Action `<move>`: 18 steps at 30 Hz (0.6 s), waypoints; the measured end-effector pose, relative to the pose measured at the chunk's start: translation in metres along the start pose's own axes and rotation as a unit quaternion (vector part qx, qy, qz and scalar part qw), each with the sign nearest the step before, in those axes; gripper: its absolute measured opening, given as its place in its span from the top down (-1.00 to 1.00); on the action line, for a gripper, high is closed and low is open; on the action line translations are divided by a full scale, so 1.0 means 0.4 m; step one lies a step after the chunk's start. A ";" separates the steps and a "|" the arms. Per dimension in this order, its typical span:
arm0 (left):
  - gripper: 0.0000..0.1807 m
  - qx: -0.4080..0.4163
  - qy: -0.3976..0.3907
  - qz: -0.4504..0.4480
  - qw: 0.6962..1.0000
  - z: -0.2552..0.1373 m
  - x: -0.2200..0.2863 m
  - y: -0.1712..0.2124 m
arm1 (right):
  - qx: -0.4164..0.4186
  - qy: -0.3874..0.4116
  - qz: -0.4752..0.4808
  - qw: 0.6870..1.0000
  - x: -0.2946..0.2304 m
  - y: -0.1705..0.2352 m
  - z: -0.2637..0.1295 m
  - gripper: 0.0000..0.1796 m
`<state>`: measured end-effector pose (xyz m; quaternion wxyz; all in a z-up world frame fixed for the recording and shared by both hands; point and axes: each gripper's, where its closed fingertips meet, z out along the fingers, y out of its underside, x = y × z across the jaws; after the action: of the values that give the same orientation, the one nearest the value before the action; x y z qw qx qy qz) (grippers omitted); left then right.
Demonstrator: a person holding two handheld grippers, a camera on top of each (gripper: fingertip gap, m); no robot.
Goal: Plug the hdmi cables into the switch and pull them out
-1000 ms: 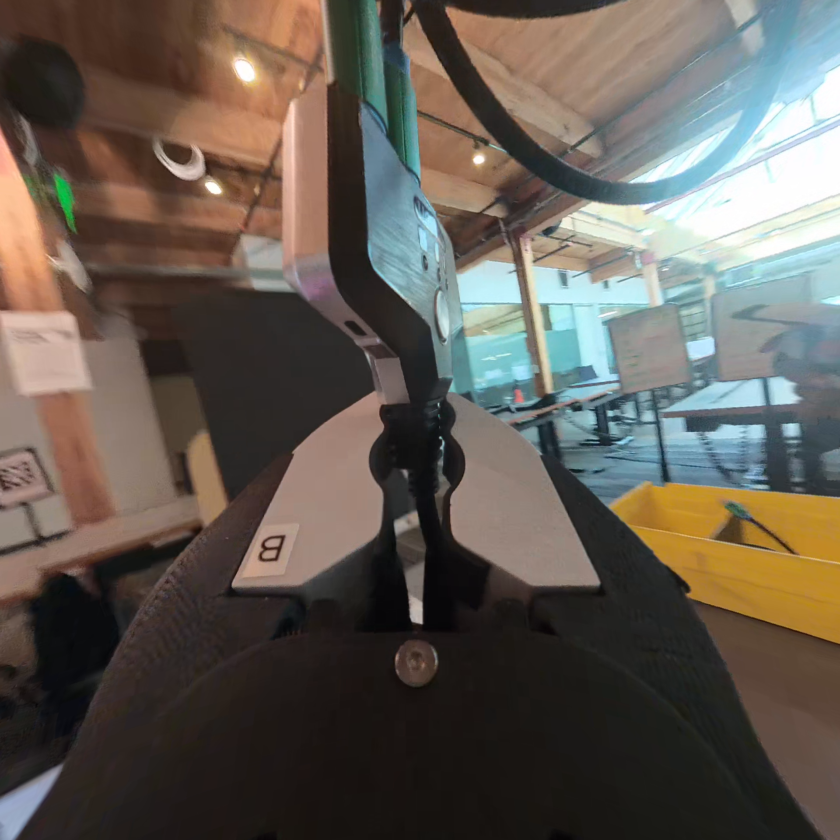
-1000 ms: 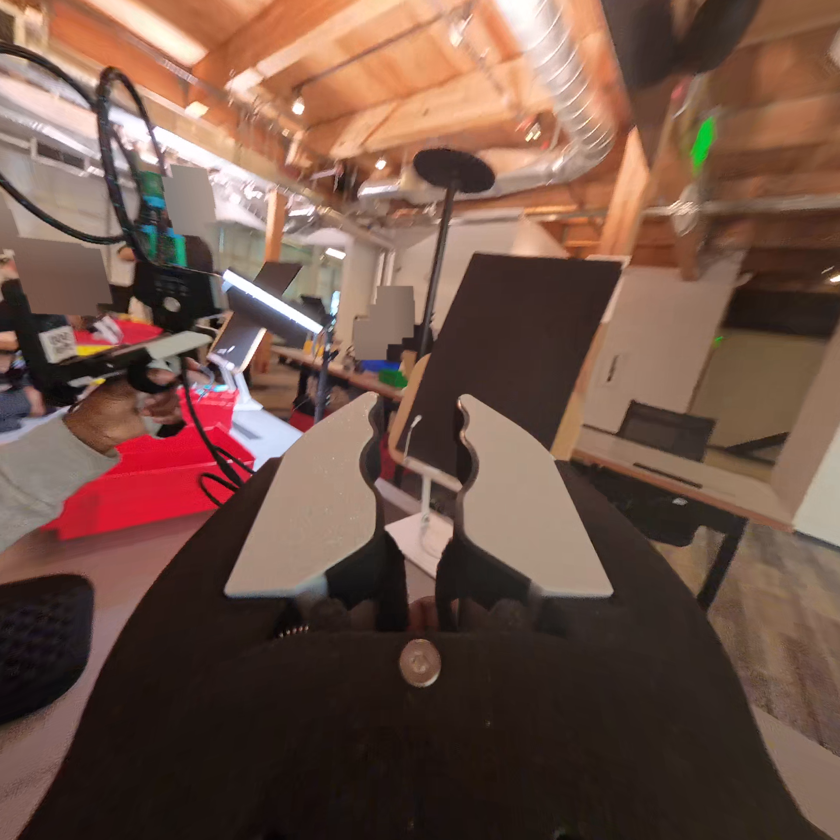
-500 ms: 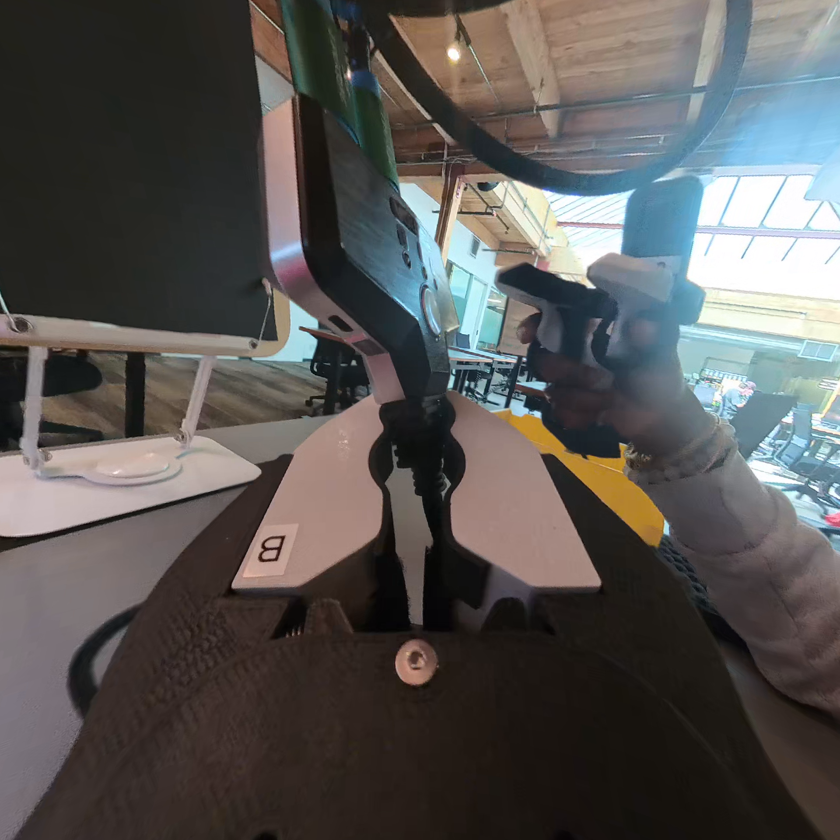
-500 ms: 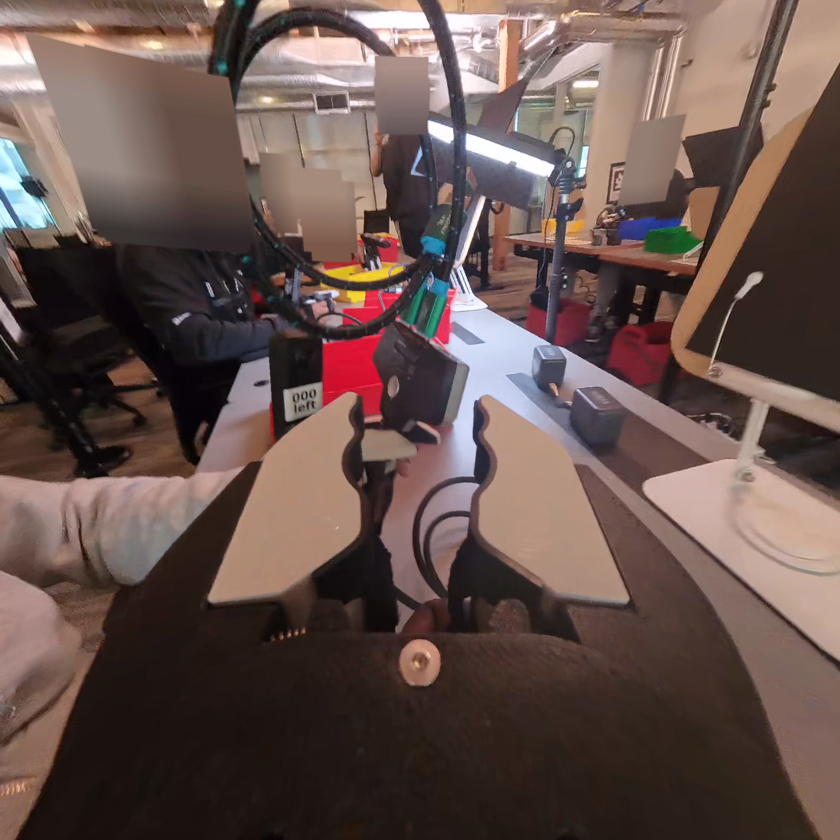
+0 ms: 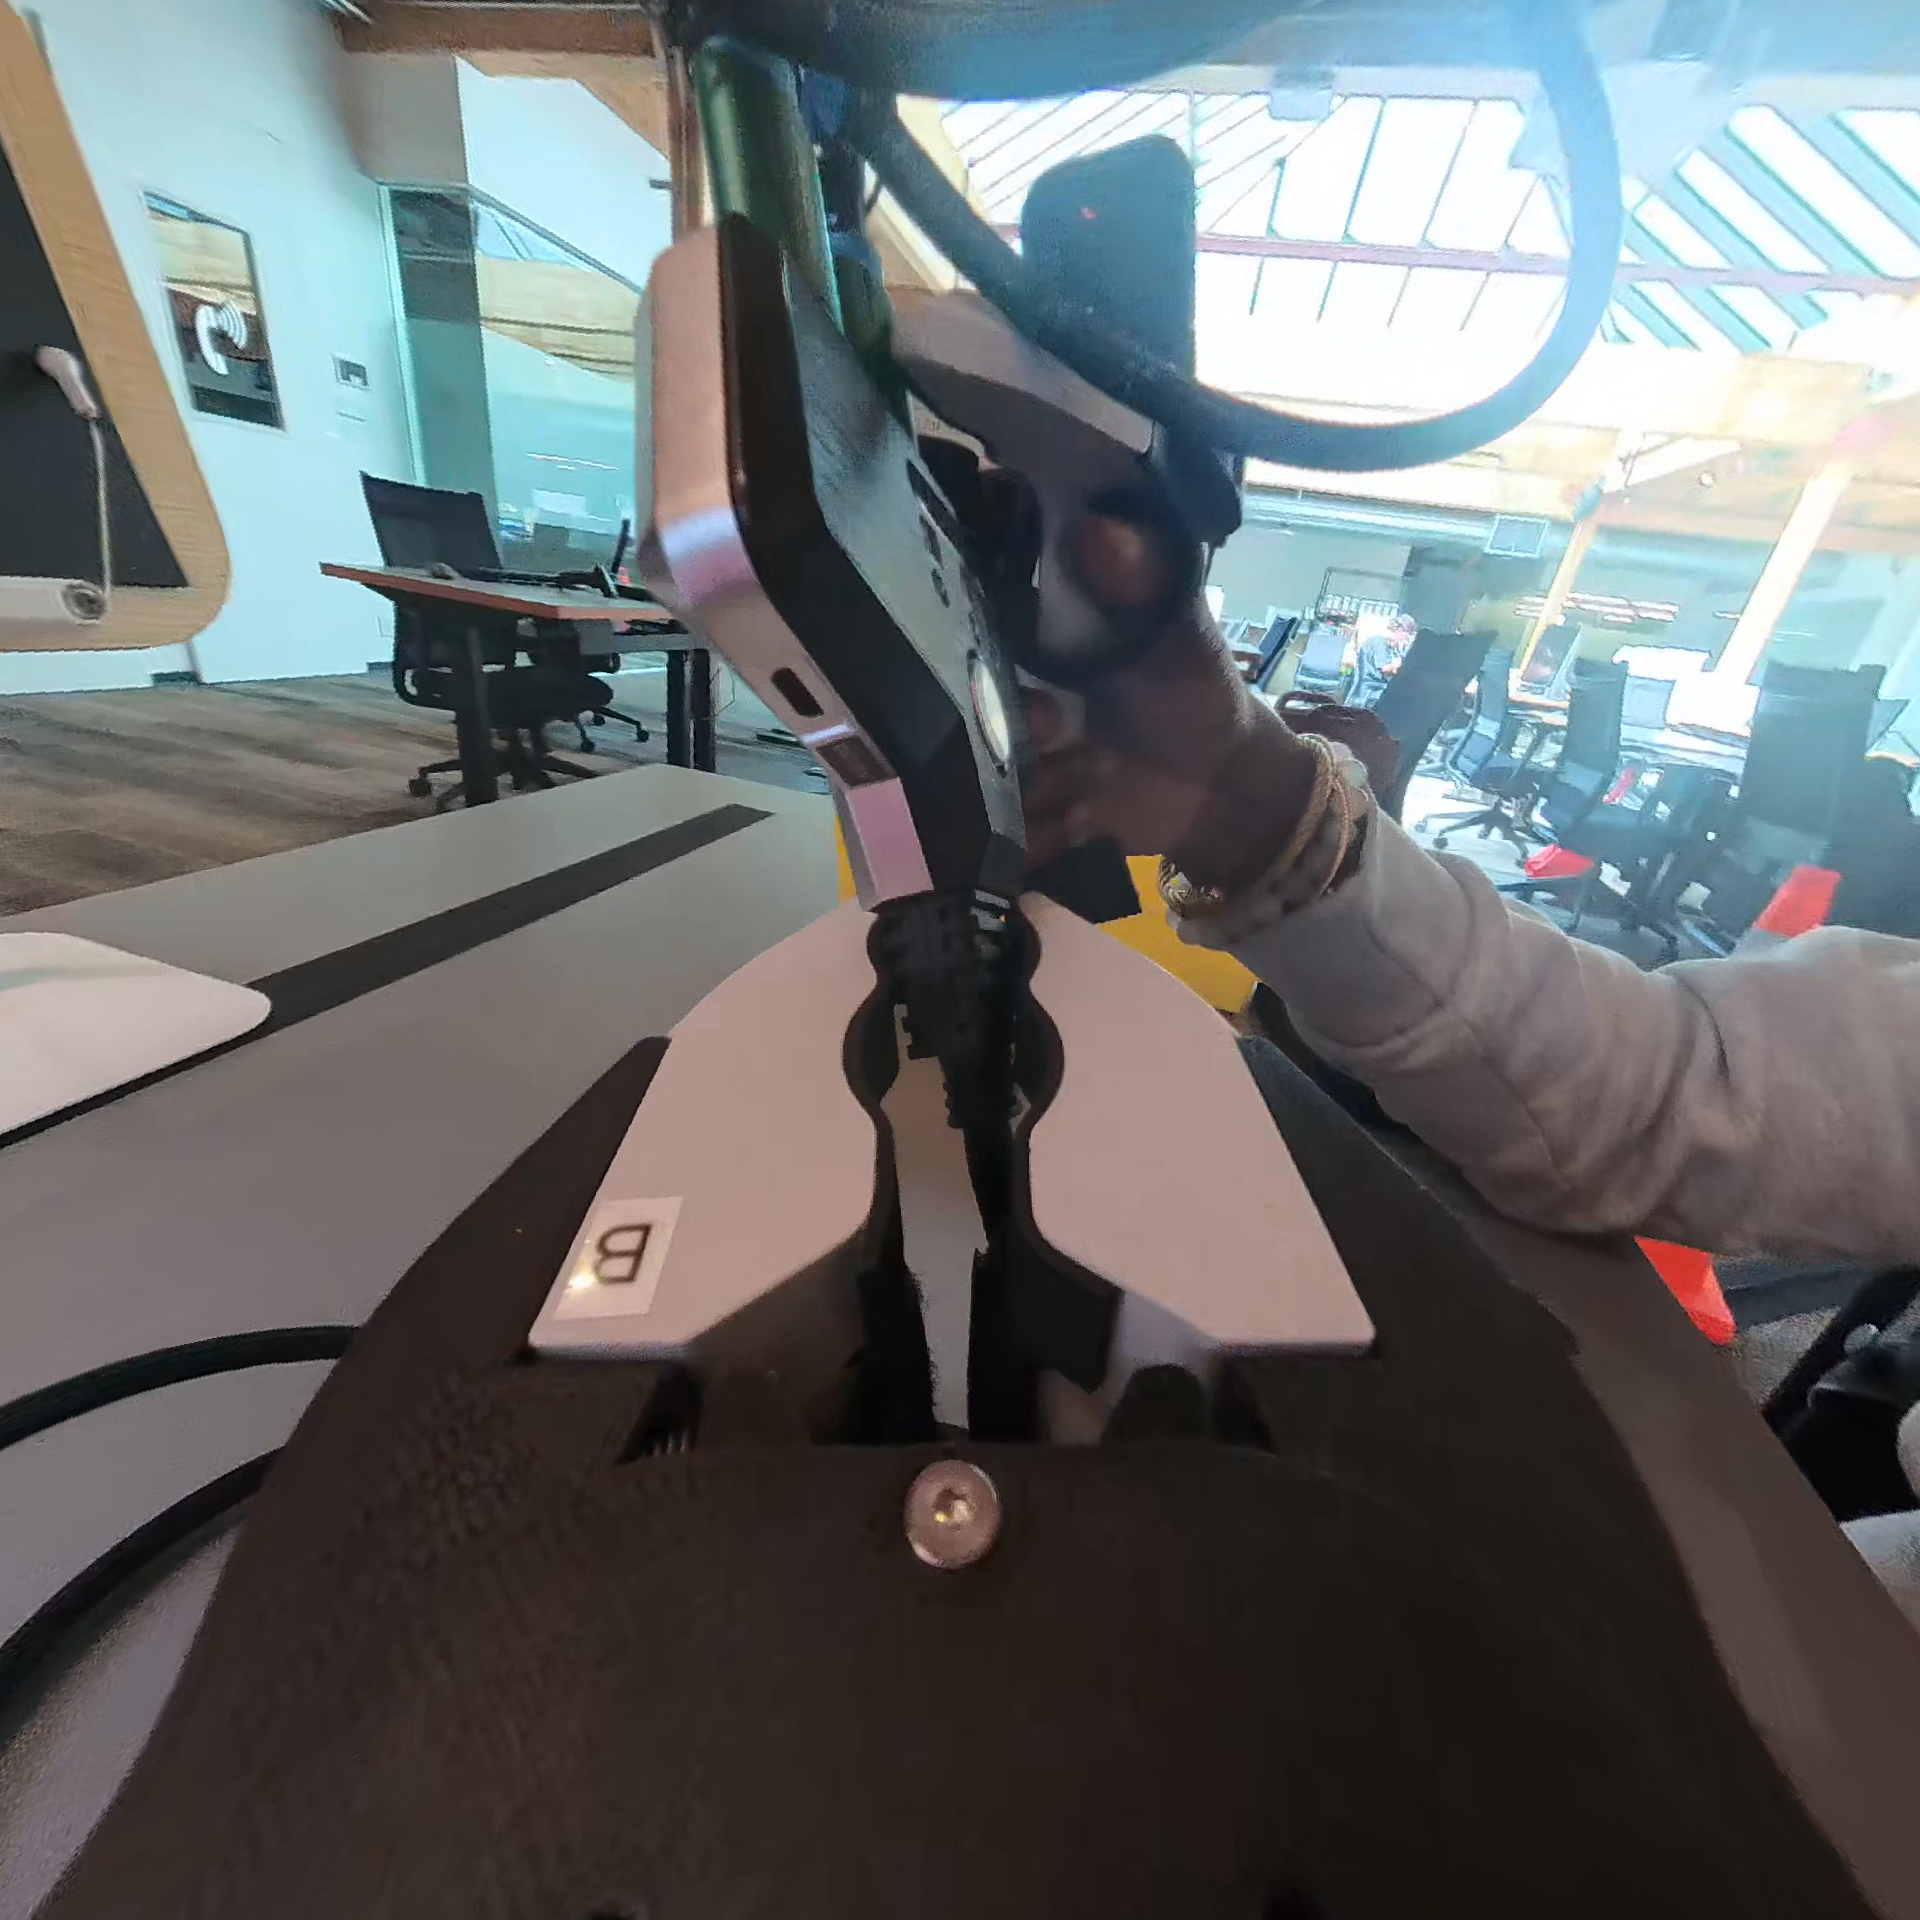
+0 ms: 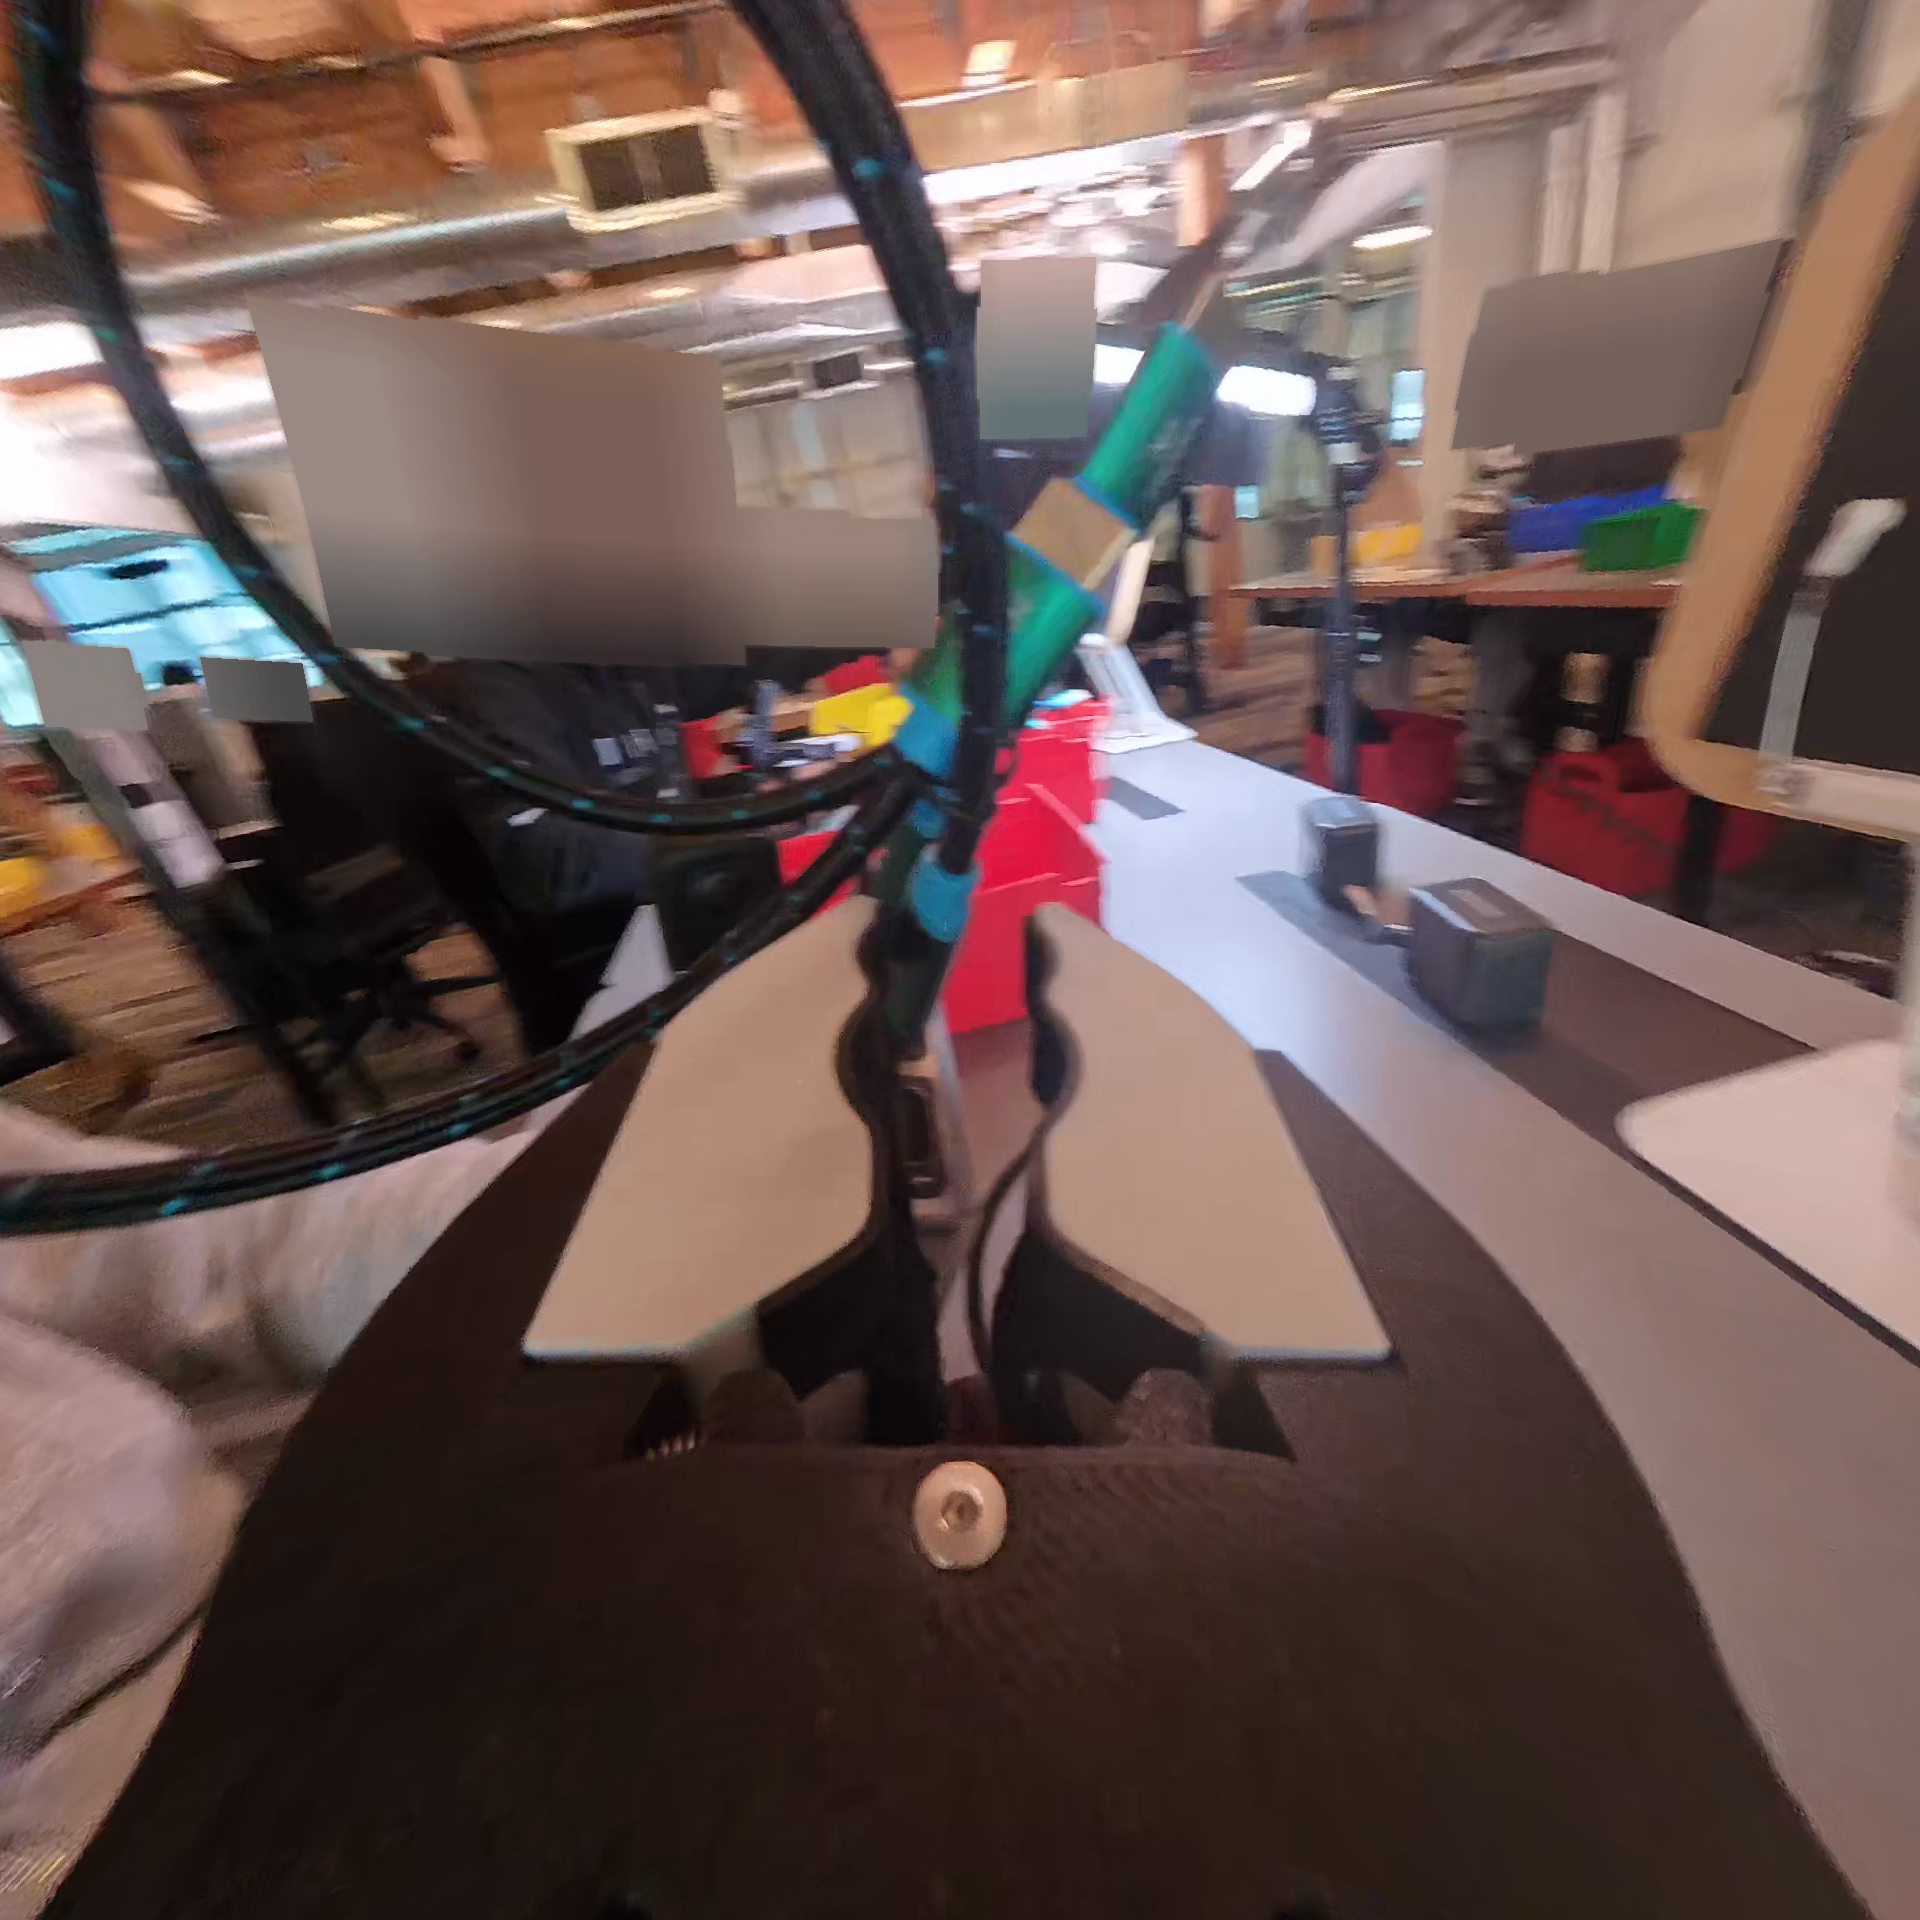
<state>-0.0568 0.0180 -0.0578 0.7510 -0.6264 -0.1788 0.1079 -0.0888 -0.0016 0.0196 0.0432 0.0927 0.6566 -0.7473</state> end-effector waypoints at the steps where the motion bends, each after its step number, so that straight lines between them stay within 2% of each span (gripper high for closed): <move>1: 0.82 0.001 0.000 0.001 1.000 0.002 0.003 0.001 | 0.000 -0.026 0.006 1.000 -0.017 -0.001 -0.001 0.85; 6: 0.78 0.003 0.039 0.003 0.999 -0.001 0.025 -0.001 | -0.007 -0.075 0.030 0.997 -0.045 0.001 -0.004 0.87; 9: 0.52 0.036 0.082 -0.038 0.995 -0.008 0.048 -0.031 | -0.029 -0.089 0.023 0.995 -0.061 0.017 0.002 0.87; 12: 0.43 0.036 0.078 -0.041 0.995 -0.012 0.043 -0.035 | -0.056 -0.097 0.018 0.994 -0.080 0.042 0.021 0.87; 14: 0.53 0.036 0.072 -0.027 0.996 -0.014 0.041 -0.035 | -0.082 -0.099 0.010 0.992 -0.091 0.067 0.036 0.87; 16: 0.71 0.030 0.066 -0.022 0.997 -0.017 0.035 -0.032 | -0.098 -0.098 0.001 0.990 -0.099 0.082 0.045 0.87; 18: 0.75 0.025 0.074 -0.036 0.996 -0.017 0.035 -0.031 | -0.098 -0.096 -0.005 0.990 -0.102 0.081 0.047 0.87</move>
<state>-0.0418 0.0149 -0.0449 0.7809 -0.6070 -0.1425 0.0389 -0.0444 -0.0270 -0.0016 0.1116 0.0127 0.7200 -0.6848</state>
